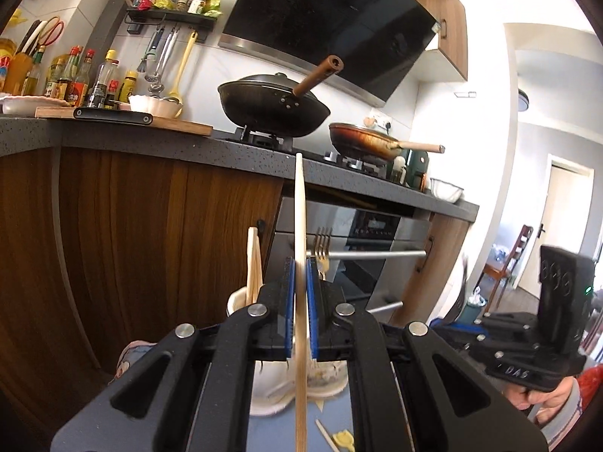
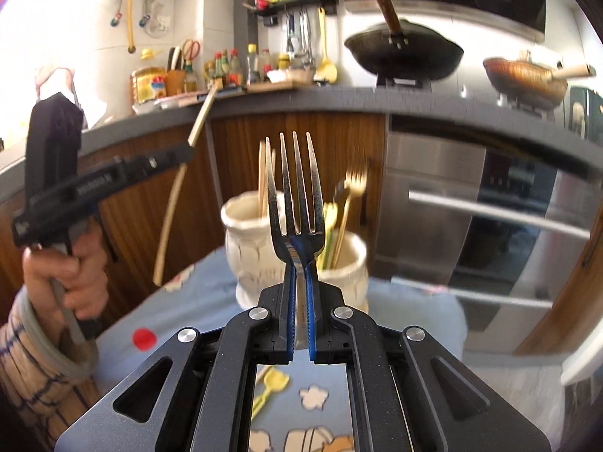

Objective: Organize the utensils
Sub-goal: 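Lower the chopstick into the tall pot with the left tool while the right tool inserts the fork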

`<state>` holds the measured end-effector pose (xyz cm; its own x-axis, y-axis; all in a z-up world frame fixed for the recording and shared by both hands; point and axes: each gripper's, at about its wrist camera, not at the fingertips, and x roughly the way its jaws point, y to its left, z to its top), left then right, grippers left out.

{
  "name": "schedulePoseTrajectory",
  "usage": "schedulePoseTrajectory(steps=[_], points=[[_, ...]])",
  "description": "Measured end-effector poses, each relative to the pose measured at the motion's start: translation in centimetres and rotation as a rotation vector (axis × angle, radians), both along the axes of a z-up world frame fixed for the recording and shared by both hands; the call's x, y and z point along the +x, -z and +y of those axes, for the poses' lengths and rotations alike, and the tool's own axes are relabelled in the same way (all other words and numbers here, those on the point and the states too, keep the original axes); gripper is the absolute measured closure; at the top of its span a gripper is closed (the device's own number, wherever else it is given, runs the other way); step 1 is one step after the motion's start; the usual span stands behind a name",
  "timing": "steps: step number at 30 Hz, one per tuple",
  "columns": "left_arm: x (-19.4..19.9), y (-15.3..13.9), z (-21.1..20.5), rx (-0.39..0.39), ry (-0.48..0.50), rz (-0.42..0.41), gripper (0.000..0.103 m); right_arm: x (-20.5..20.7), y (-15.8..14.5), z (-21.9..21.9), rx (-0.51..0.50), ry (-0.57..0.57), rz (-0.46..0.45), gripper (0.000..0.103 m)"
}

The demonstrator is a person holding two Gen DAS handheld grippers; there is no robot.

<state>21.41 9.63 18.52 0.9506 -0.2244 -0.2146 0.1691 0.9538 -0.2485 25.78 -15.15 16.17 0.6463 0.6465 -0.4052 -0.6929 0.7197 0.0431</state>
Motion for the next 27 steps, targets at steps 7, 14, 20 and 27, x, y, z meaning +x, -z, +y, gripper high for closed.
schedulePoseTrajectory(steps=[7,14,20,27], points=[[1.9,-0.9,0.4,-0.012,-0.041,-0.053,0.097,1.5,-3.3,1.2,0.026,-0.018,-0.061,0.097],[3.7,-2.4,0.5,0.000,-0.090,-0.143,0.097,3.6,-4.1,1.5,0.069,-0.018,-0.060,0.097],[6.0,-2.5,0.4,-0.021,-0.111,-0.200,0.097,5.8,-2.9,2.0,0.071,-0.009,-0.014,0.097],[7.9,1.1,-0.3,0.021,-0.153,-0.152,0.097,7.8,-0.7,2.9,0.041,0.007,0.043,0.097]])
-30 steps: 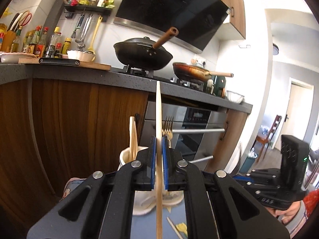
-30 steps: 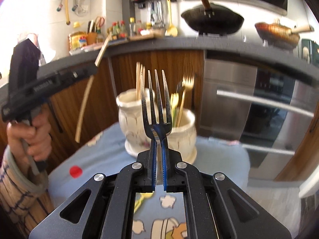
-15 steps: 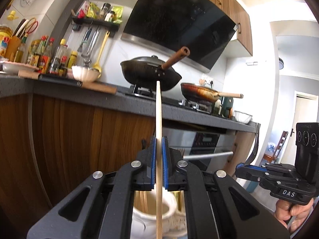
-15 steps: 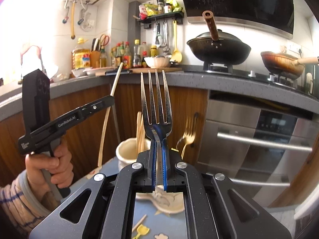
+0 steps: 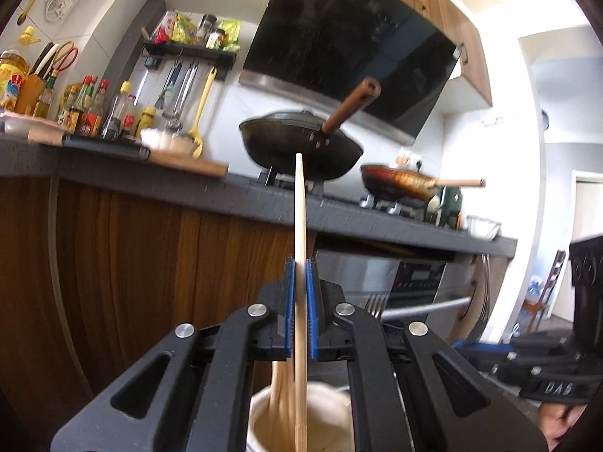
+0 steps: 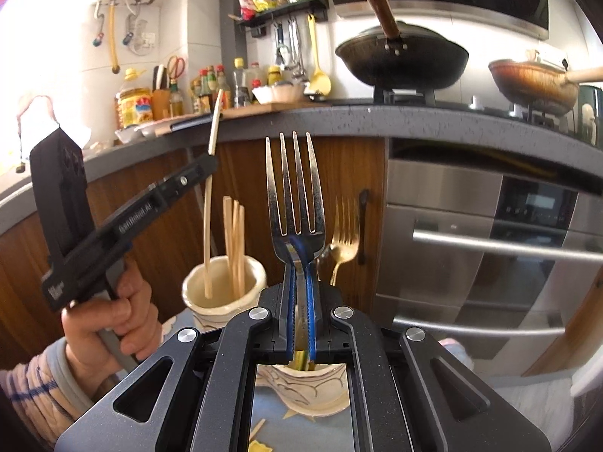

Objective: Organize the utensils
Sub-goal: 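Lower the chopstick into the tall pot with the left tool while the right tool inserts the fork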

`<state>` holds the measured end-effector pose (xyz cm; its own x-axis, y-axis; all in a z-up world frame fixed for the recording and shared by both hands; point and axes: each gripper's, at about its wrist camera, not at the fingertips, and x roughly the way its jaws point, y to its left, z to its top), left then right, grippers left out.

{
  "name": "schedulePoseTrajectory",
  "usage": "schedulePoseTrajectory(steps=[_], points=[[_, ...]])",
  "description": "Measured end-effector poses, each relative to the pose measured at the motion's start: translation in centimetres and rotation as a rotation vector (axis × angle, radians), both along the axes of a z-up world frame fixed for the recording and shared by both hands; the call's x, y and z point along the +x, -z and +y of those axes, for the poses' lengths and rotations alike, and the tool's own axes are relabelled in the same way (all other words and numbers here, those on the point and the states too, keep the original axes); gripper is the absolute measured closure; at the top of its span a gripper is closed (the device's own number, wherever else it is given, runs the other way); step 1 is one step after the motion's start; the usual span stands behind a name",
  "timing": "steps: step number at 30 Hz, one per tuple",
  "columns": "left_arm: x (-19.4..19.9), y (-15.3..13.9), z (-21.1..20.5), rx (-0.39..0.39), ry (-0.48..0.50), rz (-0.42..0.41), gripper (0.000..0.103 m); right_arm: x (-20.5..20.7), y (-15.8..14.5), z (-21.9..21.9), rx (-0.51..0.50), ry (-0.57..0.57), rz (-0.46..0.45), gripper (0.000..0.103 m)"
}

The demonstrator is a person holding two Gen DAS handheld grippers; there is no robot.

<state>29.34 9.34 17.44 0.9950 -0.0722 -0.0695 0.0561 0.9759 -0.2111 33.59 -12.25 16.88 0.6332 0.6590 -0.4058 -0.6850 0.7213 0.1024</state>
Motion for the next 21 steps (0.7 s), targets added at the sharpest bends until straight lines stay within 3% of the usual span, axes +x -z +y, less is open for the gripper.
schedulePoseTrajectory(steps=[8,21], points=[[-0.7,3.3,-0.8,0.034,-0.022,0.089,0.097,1.3,2.4,0.8,-0.039,-0.001,0.071,0.097],[-0.2,4.6,-1.2,0.061,-0.032,0.171,0.097,3.6,4.9,1.2,-0.042,0.013,0.154,0.097]])
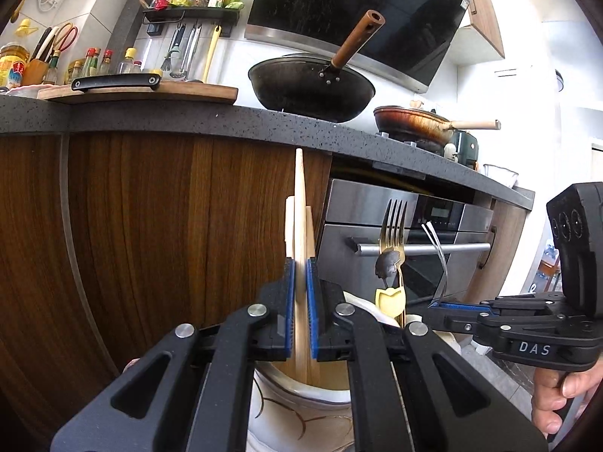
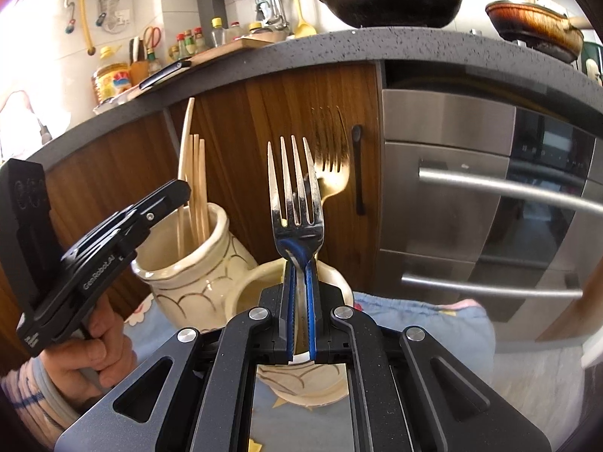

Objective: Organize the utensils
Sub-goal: 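Lower the chopstick into the tall pot with the left tool while the right tool inserts the fork, then open both tools and move them back over the table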

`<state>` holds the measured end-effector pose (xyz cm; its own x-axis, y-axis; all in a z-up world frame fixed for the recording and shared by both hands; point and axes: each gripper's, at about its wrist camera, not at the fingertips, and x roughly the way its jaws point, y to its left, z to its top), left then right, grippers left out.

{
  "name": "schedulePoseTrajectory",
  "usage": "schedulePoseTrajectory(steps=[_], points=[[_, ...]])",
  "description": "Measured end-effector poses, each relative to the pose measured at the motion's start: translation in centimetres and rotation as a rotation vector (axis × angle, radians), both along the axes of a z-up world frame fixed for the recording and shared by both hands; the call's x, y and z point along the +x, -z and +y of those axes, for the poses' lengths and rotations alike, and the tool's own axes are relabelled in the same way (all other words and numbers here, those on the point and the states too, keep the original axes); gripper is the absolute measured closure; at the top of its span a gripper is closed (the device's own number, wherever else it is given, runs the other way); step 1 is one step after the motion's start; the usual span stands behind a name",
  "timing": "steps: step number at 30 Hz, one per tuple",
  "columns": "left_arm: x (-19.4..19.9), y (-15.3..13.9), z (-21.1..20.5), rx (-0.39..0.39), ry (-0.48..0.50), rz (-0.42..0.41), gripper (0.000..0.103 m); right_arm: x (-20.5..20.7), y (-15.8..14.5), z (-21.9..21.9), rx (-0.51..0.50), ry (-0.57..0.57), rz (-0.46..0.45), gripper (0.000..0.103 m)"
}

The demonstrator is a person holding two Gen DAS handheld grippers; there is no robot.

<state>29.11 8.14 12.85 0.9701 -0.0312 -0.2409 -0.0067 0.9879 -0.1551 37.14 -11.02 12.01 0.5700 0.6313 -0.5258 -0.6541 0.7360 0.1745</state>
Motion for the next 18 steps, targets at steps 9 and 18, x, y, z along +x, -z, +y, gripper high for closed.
schedulePoseTrajectory(steps=[9,18], points=[[0.1,0.3,-0.3,0.024,0.002,0.023,0.097,0.7,0.5,0.0,0.017,0.013,0.017,0.097],[-0.4,-0.1,-0.2,0.020,0.004,0.016,0.077,1.4,1.0,-0.2,0.023,0.028,0.033,0.097]])
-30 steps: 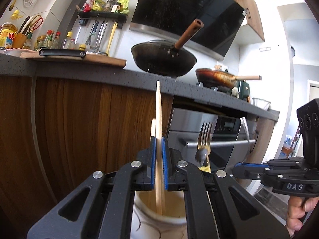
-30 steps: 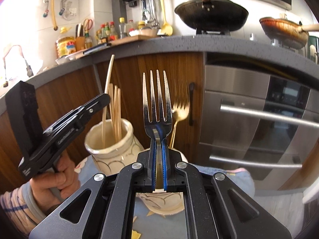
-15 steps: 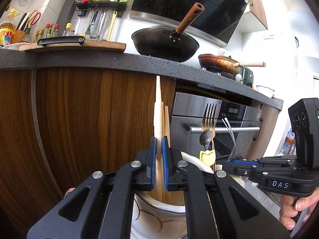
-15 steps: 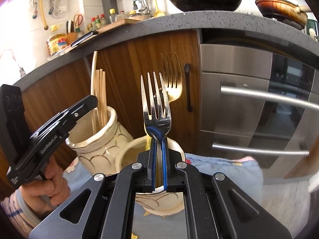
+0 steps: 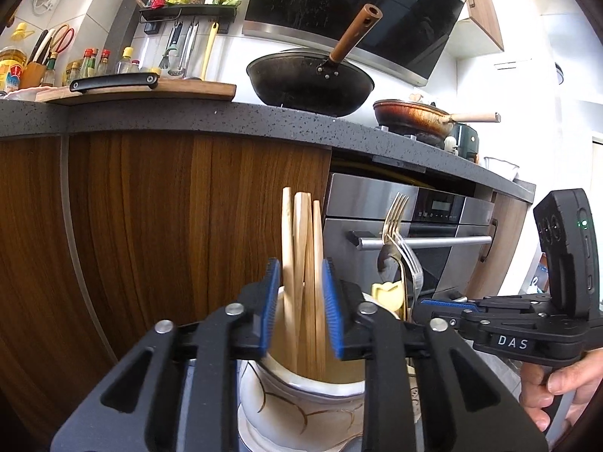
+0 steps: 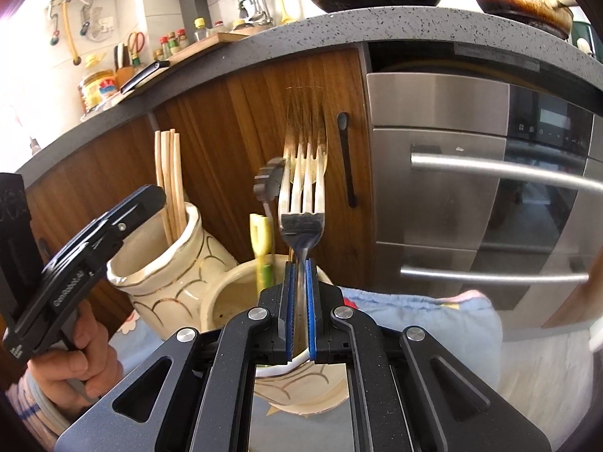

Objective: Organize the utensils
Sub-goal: 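Open both tools and move them back over the table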

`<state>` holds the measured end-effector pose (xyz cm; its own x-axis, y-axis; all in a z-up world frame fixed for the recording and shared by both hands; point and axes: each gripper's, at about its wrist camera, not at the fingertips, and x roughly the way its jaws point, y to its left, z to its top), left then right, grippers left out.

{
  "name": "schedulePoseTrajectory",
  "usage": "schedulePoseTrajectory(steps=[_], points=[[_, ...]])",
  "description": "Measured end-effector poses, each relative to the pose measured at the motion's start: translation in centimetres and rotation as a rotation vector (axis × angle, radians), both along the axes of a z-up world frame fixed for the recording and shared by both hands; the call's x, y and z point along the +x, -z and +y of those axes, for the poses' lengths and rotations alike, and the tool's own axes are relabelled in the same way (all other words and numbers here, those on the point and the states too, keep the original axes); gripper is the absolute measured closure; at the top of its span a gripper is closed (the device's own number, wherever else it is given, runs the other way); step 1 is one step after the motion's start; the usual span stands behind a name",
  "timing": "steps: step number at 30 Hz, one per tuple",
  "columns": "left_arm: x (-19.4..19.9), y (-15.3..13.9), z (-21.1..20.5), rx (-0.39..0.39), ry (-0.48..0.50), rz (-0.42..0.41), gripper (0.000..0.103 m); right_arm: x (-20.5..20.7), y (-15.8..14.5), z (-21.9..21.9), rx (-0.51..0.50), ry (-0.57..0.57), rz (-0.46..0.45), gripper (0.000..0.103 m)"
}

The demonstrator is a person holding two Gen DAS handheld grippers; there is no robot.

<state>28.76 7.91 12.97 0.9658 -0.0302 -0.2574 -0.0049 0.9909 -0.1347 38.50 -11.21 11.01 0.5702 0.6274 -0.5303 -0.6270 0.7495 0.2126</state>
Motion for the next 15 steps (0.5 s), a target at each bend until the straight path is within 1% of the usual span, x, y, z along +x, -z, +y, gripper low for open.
schedulePoseTrajectory(steps=[2,6,11,15], points=[[-0.3,-0.2,-0.1,0.003,0.001,-0.008,0.072,-0.1,-0.1,-0.1,0.000,-0.001,-0.001,0.096],[-0.9,-0.6,-0.1,0.009,0.006,-0.018,0.067,-0.8,-0.3,-0.4,-0.006,-0.005,-0.021,0.084],[-2.1,-0.9,0.6,0.004,0.008,-0.025,0.057,-2.0,-0.9,-1.5,0.002,0.004,-0.046,0.081],[-3.5,-1.2,1.3,-0.002,0.002,-0.025,0.052,-3.6,-1.0,-2.7,-0.005,0.009,-0.071,0.068]])
